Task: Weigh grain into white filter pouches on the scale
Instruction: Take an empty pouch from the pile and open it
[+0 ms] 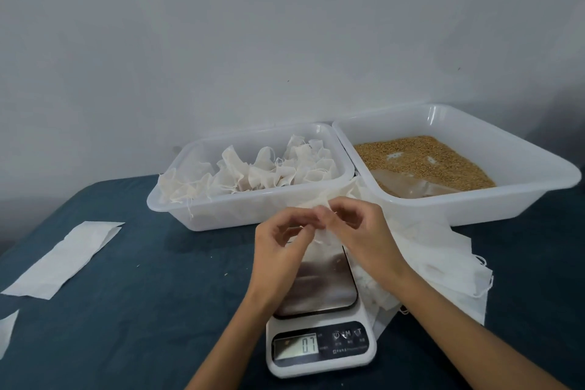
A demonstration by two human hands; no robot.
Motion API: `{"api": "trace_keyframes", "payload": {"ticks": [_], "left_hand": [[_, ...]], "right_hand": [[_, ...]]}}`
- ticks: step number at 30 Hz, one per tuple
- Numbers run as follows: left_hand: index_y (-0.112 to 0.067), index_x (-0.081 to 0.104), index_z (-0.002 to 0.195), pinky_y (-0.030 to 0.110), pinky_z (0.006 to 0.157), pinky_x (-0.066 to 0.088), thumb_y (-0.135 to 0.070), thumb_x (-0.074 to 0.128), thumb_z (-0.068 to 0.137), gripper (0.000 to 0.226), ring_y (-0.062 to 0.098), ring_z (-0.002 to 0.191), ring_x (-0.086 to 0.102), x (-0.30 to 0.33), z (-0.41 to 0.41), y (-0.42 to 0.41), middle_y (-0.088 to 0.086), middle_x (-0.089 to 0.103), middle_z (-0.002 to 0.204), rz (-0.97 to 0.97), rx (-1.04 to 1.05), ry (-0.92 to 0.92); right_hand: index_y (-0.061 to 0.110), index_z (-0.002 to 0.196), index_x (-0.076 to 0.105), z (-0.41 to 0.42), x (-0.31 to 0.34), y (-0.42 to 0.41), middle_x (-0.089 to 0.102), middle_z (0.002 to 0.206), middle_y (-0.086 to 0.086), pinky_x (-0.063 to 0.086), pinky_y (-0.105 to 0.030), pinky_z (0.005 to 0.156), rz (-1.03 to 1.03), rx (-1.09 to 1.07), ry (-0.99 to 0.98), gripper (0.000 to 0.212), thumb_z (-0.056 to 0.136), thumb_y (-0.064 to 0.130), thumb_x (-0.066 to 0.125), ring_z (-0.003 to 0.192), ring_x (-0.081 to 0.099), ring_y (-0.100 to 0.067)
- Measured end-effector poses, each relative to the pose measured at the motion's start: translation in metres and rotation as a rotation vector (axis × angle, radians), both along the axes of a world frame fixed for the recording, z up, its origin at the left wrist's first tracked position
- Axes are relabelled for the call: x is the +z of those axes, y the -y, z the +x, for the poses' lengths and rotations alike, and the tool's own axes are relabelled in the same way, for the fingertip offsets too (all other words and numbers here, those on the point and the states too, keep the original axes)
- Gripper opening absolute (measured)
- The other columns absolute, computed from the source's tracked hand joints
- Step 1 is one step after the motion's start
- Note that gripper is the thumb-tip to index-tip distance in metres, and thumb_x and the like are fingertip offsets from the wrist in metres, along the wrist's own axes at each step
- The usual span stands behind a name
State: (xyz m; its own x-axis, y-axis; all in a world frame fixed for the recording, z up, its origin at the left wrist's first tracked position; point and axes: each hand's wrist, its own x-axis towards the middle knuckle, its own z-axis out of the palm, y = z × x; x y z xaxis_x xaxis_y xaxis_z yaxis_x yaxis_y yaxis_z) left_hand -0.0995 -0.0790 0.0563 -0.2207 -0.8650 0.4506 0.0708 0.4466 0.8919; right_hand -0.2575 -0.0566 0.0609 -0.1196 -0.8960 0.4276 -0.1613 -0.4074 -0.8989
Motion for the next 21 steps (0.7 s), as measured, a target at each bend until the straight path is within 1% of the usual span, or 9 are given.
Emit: {"api": "trace_keyframes", "payload": {"ticks": [3, 5, 7, 9, 10, 12, 14, 17, 21], "left_hand": [[-0.023, 0.081, 0.087, 0.022, 0.082, 0.055, 0.0, 0.068, 0.09, 0.026, 0.01, 0.096, 0.07, -0.001, 0.002, 0.003, -0.001, 0.072, 0.108, 0.024, 0.107, -0.001], [-0.022, 0.081, 0.087, 0.019, 0.082, 0.054, -0.011, 0.074, 0.091, 0.013, 0.001, 0.099, 0.069, 0.0, 0.006, 0.006, -0.007, 0.066, 0.123, 0.087, 0.137, 0.001], [-0.015, 0.08, 0.091, 0.023, 0.083, 0.055, -0.023, 0.077, 0.09, 0.009, 0.007, 0.097, 0.071, 0.0, 0.008, 0.008, -0.004, 0.072, 0.121, 0.217, 0.003, -0.04], [-0.013, 0.08, 0.093, 0.03, 0.082, 0.055, -0.023, 0.08, 0.089, 0.011, 0.016, 0.086, 0.066, 0.0, 0.007, 0.007, 0.003, 0.076, 0.1, 0.29, -0.075, -0.057], [-0.015, 0.081, 0.092, 0.026, 0.078, 0.054, -0.017, 0.08, 0.089, 0.004, 0.014, 0.082, 0.064, 0.001, 0.007, 0.006, 0.002, 0.076, 0.092, 0.288, -0.053, -0.052], [-0.018, 0.082, 0.09, 0.016, 0.071, 0.05, -0.004, 0.078, 0.089, 0.015, 0.008, 0.076, 0.06, 0.0, 0.006, 0.006, -0.004, 0.074, 0.084, 0.257, 0.052, -0.063], [-0.019, 0.082, 0.088, 0.016, 0.072, 0.048, 0.001, 0.075, 0.09, 0.021, 0.011, 0.078, 0.056, 0.0, 0.009, 0.01, -0.005, 0.071, 0.081, 0.24, 0.126, -0.121], [-0.02, 0.082, 0.092, 0.023, 0.075, 0.048, -0.003, 0.075, 0.092, 0.018, 0.013, 0.08, 0.056, 0.001, 0.01, 0.009, -0.003, 0.069, 0.081, 0.204, 0.092, -0.108], [-0.023, 0.082, 0.093, 0.02, 0.074, 0.05, -0.001, 0.073, 0.094, 0.024, 0.007, 0.077, 0.059, 0.0, 0.005, 0.006, -0.006, 0.071, 0.08, 0.176, 0.104, -0.053]], "right_hand": [[0.013, 0.094, 0.077, -0.004, 0.002, 0.003, 0.076, 0.088, -0.004, 0.054, -0.03, 0.075, 0.038, 0.01, 0.136, 0.011, 0.09, 0.024, 0.076, 0.08, 0.068, -0.017], [0.012, 0.099, 0.077, -0.008, 0.001, 0.004, 0.077, 0.097, -0.011, 0.057, -0.028, 0.078, 0.09, 0.076, 0.309, 0.012, 0.09, 0.02, 0.075, 0.088, 0.072, -0.019], [0.008, 0.103, 0.076, -0.011, 0.001, 0.004, 0.076, 0.1, -0.017, 0.059, -0.031, 0.08, 0.113, 0.135, 0.421, 0.016, 0.09, 0.018, 0.074, 0.09, 0.072, -0.025], [0.006, 0.101, 0.076, -0.01, 0.001, 0.004, 0.076, 0.1, -0.016, 0.058, -0.032, 0.081, 0.099, 0.117, 0.394, 0.015, 0.09, 0.016, 0.075, 0.089, 0.072, -0.025], [0.007, 0.098, 0.077, -0.009, 0.001, 0.004, 0.075, 0.1, -0.012, 0.057, -0.03, 0.08, 0.073, 0.058, 0.328, 0.013, 0.089, 0.016, 0.076, 0.088, 0.071, -0.022], [0.01, 0.089, 0.077, -0.008, -0.002, 0.005, 0.071, 0.101, -0.001, 0.053, -0.024, 0.075, 0.0, -0.136, 0.128, 0.009, 0.085, 0.017, 0.08, 0.081, 0.066, -0.018], [0.013, 0.083, 0.075, -0.008, -0.004, 0.006, 0.066, 0.093, 0.002, 0.047, -0.02, 0.066, -0.052, -0.248, 0.009, 0.011, 0.083, 0.02, 0.082, 0.068, 0.057, -0.013], [0.013, 0.083, 0.073, -0.008, -0.005, 0.005, 0.067, 0.077, -0.004, 0.043, -0.026, 0.052, -0.049, -0.169, 0.088, 0.013, 0.088, 0.024, 0.078, 0.051, 0.051, -0.014], [0.015, 0.084, 0.072, -0.012, -0.005, 0.007, 0.067, 0.068, -0.008, 0.043, -0.029, 0.043, -0.005, -0.144, 0.203, 0.015, 0.091, 0.028, 0.075, 0.039, 0.051, -0.022]]}}
